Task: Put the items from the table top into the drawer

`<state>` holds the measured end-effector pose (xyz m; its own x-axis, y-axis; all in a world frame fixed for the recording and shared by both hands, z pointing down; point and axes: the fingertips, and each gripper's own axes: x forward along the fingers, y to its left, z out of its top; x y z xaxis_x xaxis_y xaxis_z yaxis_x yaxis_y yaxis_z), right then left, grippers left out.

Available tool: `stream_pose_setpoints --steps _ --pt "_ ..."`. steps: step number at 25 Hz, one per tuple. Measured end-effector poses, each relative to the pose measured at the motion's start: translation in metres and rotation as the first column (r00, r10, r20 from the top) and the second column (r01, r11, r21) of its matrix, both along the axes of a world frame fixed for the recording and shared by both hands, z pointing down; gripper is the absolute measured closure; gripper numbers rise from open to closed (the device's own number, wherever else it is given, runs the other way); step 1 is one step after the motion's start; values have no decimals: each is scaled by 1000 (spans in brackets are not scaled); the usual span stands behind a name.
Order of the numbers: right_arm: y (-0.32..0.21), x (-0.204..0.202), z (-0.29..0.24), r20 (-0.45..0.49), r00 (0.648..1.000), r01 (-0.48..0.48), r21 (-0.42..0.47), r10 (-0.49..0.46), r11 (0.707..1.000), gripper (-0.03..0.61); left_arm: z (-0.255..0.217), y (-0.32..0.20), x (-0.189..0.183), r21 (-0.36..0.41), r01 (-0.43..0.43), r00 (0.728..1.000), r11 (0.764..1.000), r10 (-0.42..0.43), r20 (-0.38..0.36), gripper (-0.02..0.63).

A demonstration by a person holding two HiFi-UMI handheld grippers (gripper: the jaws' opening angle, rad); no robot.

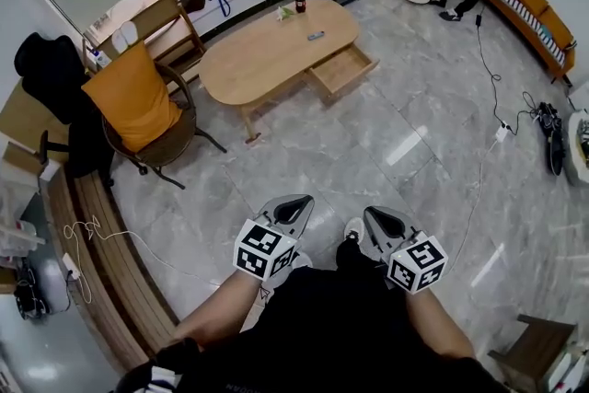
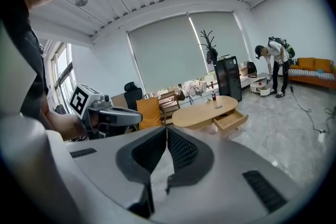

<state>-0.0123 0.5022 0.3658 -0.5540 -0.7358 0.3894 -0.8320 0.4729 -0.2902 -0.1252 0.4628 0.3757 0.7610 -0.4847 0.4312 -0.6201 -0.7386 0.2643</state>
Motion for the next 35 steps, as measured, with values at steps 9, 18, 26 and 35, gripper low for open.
stream_pose_setpoints --steps 9,18,26,35 --pt "-69 28 4 38 999 27 14 -28 1000 574 4 -50 35 -5 8 999 1000 -8 37 612" --pt "-182 100 -24 60 995 70 106 -76 992 574 -24 -154 103 66 62 997 996 -65 51 612" --pt "-216 159 -5 55 995 85 66 -88 994 574 -7 -192 163 33 56 996 998 -59 74 612" --pt "-260 177 8 55 996 70 52 -72 996 574 2 -249 185 38 26 996 999 -29 86 612"
